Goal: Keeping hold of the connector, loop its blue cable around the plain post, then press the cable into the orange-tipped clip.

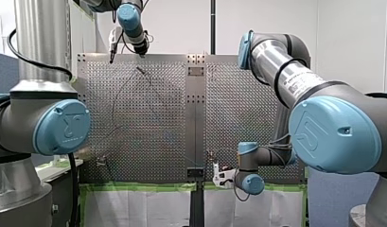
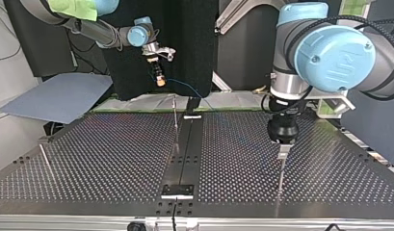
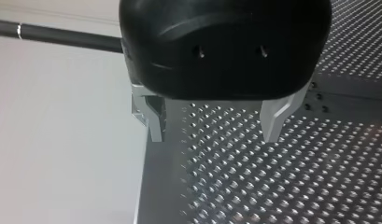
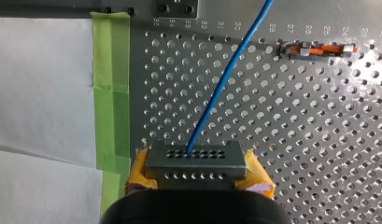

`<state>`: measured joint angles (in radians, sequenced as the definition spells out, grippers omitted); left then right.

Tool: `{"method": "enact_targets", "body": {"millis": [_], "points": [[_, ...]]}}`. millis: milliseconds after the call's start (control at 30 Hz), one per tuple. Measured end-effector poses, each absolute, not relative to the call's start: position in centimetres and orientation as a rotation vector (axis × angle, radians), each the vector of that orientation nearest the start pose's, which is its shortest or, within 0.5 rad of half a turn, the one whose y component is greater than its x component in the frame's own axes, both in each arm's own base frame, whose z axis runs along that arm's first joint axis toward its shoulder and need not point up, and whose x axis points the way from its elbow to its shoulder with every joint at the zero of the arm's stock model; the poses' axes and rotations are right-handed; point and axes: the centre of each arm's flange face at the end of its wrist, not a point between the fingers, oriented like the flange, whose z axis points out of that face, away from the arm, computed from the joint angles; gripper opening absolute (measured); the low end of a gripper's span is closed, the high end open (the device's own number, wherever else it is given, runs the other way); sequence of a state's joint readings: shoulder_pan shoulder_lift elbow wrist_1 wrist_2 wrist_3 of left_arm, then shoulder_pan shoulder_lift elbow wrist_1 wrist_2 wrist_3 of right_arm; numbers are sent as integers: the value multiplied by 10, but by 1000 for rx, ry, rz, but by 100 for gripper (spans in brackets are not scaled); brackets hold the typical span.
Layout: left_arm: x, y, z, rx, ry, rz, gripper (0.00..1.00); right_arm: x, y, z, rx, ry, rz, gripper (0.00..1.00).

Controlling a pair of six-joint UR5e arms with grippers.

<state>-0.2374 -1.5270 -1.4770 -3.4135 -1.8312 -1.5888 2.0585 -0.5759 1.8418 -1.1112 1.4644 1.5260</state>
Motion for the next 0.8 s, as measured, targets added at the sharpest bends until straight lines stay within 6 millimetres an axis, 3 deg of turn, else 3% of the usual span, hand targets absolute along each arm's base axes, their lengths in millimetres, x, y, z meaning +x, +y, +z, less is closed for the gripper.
{"method": "enact_targets", "body": {"millis": [567,800], "points": [[446,-289,534,108,1611,138,100,386,-424,-95,1793,-925,1507,0],[459,-309,510,127,1637,201,100,387,-424,-95,1796,-923,1513,0]]}}
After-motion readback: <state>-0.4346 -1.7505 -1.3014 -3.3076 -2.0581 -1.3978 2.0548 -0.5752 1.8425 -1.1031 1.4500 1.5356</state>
